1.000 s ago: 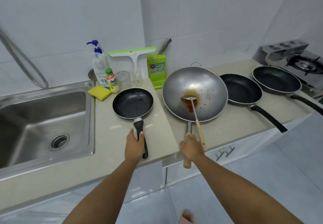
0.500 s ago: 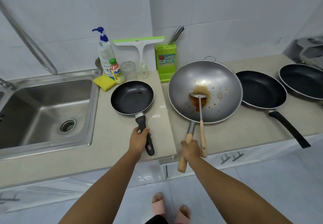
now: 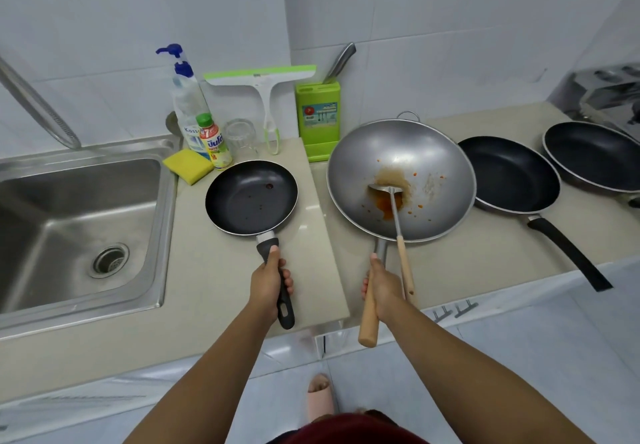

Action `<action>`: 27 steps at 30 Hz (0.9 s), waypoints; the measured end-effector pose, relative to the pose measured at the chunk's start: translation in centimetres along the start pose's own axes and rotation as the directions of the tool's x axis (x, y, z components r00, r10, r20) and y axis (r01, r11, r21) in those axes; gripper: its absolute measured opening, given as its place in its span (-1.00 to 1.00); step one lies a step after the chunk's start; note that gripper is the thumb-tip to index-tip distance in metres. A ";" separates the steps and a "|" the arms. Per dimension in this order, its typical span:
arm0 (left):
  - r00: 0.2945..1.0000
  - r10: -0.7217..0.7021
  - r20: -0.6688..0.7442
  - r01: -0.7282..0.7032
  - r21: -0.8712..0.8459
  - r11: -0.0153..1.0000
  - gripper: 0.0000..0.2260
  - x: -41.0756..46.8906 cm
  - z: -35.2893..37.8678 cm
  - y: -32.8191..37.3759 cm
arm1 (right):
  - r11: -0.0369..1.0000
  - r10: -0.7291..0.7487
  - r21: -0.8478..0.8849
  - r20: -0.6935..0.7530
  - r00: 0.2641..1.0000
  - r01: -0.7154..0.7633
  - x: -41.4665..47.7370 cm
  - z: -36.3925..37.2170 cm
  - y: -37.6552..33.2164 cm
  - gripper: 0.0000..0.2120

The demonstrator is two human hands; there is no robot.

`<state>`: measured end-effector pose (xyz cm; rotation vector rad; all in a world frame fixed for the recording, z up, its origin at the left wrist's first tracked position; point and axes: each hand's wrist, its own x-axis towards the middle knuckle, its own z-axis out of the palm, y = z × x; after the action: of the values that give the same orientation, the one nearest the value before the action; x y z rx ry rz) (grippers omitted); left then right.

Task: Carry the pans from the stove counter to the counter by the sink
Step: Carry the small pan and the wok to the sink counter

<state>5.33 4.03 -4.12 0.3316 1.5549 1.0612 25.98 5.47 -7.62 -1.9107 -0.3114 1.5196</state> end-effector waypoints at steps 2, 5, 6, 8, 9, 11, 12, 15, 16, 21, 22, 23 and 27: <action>0.999 0.013 -0.034 -0.012 0.024 1.000 -0.61 0.0 0.1 0.0 | 0.999 -0.040 -0.029 -0.046 0.998 0.038 -0.2 0.2 -0.3 -0.52; 0.996 0.048 -0.069 -0.043 0.075 0.996 -0.58 0.1 -0.2 -0.1 | 0.996 -0.074 -0.050 -0.098 0.992 0.070 -0.5 0.2 -0.7 -0.51; 0.995 0.065 -0.074 -0.057 0.095 0.994 -0.57 0.1 -0.4 -0.2 | 0.996 -0.081 -0.052 -0.108 0.991 0.076 -0.7 0.1 -0.8 -0.51; 0.993 0.089 -0.074 -0.079 0.121 0.989 -0.57 0.1 -0.9 -0.6 | 0.994 -0.094 -0.073 -0.114 0.989 0.086 -1.1 -0.3 -0.9 -0.51; 0.993 0.099 -0.070 -0.090 0.126 0.988 -0.57 -0.1 -1.2 -0.8 | 0.992 -0.101 -0.090 -0.117 0.988 0.091 -1.5 -0.6 -0.9 -0.50; 0.990 0.128 -0.057 -0.119 0.140 0.983 -0.57 -0.5 -1.6 -1.1 | 0.986 -0.118 -0.128 -0.123 0.985 0.102 -2.3 -1.3 -1.0 -0.47; 0.988 0.147 -0.051 -0.137 0.153 0.979 -0.57 -0.7 -1.8 -1.1 | 0.983 -0.128 -0.145 -0.124 0.984 0.109 -2.8 -1.6 -1.1 -0.47; 0.980 0.196 -0.045 -0.185 0.182 0.966 -0.58 -1.8 -1.9 -0.9 | 0.974 -0.165 -0.173 -0.111 0.980 0.144 -4.3 -2.6 -1.6 -0.47; 0.977 0.209 -0.045 -0.198 0.177 0.964 -0.58 -2.4 -1.8 -0.8 | 0.972 -0.179 -0.174 -0.099 0.979 0.160 -4.9 -2.9 -1.8 -0.47; 0.972 0.216 -0.097 -0.211 0.062 0.976 -0.60 -5.9 -2.1 -1.4 | 0.948 -0.245 -0.210 0.001 0.969 0.240 -8.1 -4.2 -2.6 -0.51; 0.970 0.214 -0.113 -0.212 0.034 0.977 -0.60 -6.7 -2.4 -1.6 | 0.942 -0.258 -0.218 0.024 0.966 0.257 -8.8 -4.4 -2.5 -0.52; 0.968 0.213 -0.129 -0.214 0.008 0.977 -0.60 -7.5 -2.7 -1.9 | 0.936 -0.271 -0.222 0.046 0.962 0.274 -9.5 -4.7 -2.5 -0.53; 0.953 0.206 -0.221 -0.228 -0.080 0.970 -0.60 -11.4 -4.3 -3.2 | 0.902 -0.323 -0.256 0.136 0.937 0.348 -12.4 -5.6 -1.7 -0.56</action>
<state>5.87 -7.74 0.32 0.3317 1.6708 1.3826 27.94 -2.22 3.64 -1.8746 -0.8903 1.3837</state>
